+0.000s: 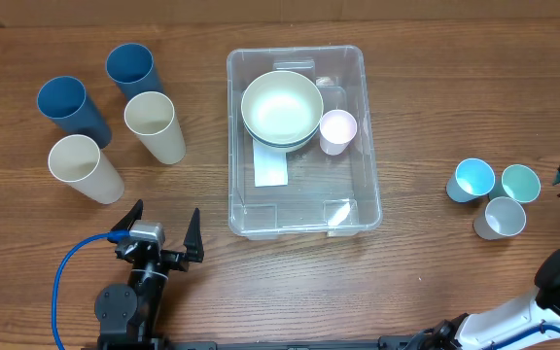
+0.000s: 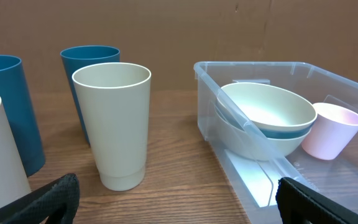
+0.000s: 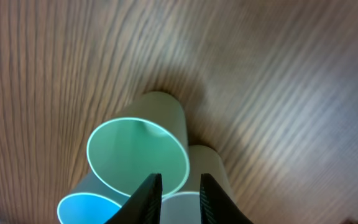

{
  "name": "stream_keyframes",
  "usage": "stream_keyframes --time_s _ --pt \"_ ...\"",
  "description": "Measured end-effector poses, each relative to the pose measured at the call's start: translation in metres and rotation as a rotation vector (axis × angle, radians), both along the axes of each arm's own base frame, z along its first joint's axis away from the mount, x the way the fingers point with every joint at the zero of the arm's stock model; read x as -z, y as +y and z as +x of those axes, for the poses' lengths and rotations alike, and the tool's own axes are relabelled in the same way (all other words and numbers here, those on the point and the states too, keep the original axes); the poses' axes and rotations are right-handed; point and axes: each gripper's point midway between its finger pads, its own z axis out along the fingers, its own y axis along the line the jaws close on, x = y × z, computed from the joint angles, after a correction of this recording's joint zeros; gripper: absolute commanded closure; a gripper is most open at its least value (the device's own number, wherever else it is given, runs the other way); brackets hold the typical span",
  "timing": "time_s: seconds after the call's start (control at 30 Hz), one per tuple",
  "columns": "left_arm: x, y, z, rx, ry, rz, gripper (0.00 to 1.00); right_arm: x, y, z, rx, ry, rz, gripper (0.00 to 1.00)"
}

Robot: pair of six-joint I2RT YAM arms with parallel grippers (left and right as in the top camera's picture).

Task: Pack container
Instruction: 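Grasp the mint cup with the right gripper and lift it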

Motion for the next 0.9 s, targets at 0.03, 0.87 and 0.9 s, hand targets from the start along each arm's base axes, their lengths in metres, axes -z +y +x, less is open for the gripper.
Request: stream_keyframes --time_s 0.03,0.87,0.9 --pt "0.0 0.0 0.0 0.0 0.0 0.0 0.0 0.004 0.002 0.002 -0.012 -0.006 0.006 0.77" --pt "0.0 0.0 0.0 0.0 0.0 0.0 0.0 0.014 0.016 0.016 -0.067 -0.05 0.035 0.96" --pt "0.0 0.0 0.0 0.0 0.0 0.0 0.0 -0.008 0.014 0.029 -0.086 -0.09 0.001 0.96"
